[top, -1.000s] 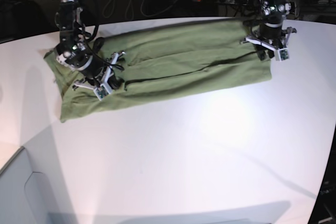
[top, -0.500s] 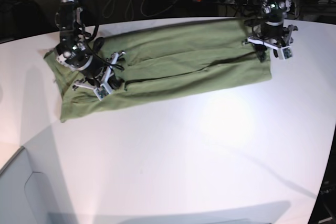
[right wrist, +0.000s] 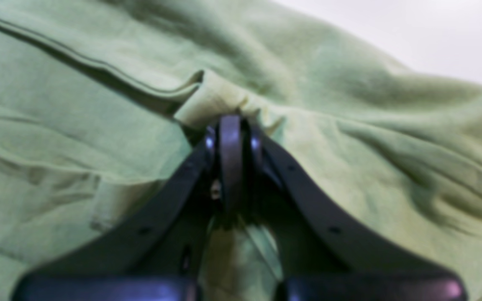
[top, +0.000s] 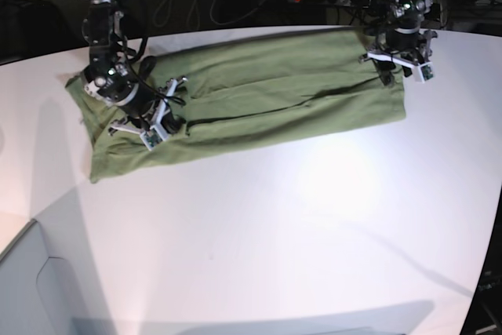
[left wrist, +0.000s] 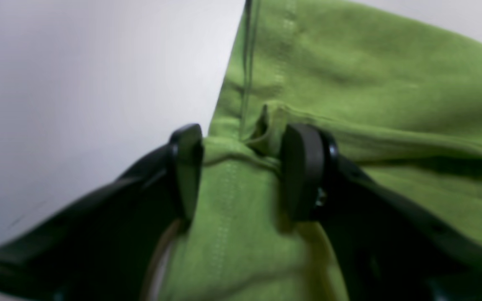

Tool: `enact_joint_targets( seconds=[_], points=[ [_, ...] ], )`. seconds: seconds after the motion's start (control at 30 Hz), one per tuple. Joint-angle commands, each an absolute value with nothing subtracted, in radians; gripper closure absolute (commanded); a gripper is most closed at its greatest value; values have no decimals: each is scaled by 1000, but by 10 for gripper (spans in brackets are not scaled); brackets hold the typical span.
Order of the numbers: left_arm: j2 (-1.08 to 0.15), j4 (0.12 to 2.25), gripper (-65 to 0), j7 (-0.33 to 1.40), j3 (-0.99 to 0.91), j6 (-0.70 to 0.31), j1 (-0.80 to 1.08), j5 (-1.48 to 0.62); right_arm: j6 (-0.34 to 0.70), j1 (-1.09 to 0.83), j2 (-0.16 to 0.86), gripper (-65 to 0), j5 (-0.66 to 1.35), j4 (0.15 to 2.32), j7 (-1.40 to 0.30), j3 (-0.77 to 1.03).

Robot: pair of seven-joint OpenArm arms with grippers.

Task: Fold the T-shirt properly
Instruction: 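Grasp the strip ends with both grippers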

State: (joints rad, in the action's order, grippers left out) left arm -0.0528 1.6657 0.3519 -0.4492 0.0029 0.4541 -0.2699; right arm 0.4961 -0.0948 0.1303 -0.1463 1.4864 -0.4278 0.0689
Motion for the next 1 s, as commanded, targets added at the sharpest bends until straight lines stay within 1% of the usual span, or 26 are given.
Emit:
enact_joint_targets(
  seconds=[0.0, 0.1, 0.13, 0.3, 0.47, 0.57, 0.6, 0.77, 0.97],
  points=[
    [-61, 1675, -299, 344, -453, 2, 460, -275, 503, -84, 139, -1, -143, 1498, -426, 71],
    [-61, 1675, -298, 344, -449, 1, 458, -275, 503, -84, 139, -1, -143, 1498, -426, 71],
    [-61, 1675, -286, 344, -447, 1, 458, -275, 503, -84, 139, -1, -143, 1498, -426, 70],
    [-61, 1650, -185, 344, -446, -1, 450, -275, 503, -84, 139, -1, -143, 1498, -426, 74],
    [-61, 1601, -126, 343, -444, -1, 432, -275, 503, -88, 139, -1, -143, 1498, -426, 76],
    [-61, 1587, -52, 341, -450, -1, 427, -275, 503, -90, 139, -1, -143, 1498, -427, 77],
    [-61, 1587, -5, 341, -452, -1, 421, -275, 503, -91, 139, -1, -143, 1500, -427, 77],
    [-64, 1596, 0, 341, -452, -1, 383, -271, 503, -102, 139, -1, -139, 1514, -426, 77],
    [-82, 1658, 0, 343, -446, 1, 358, -269, 503, -148, 139, -1, -137, 1649, -418, 81]
  ],
)
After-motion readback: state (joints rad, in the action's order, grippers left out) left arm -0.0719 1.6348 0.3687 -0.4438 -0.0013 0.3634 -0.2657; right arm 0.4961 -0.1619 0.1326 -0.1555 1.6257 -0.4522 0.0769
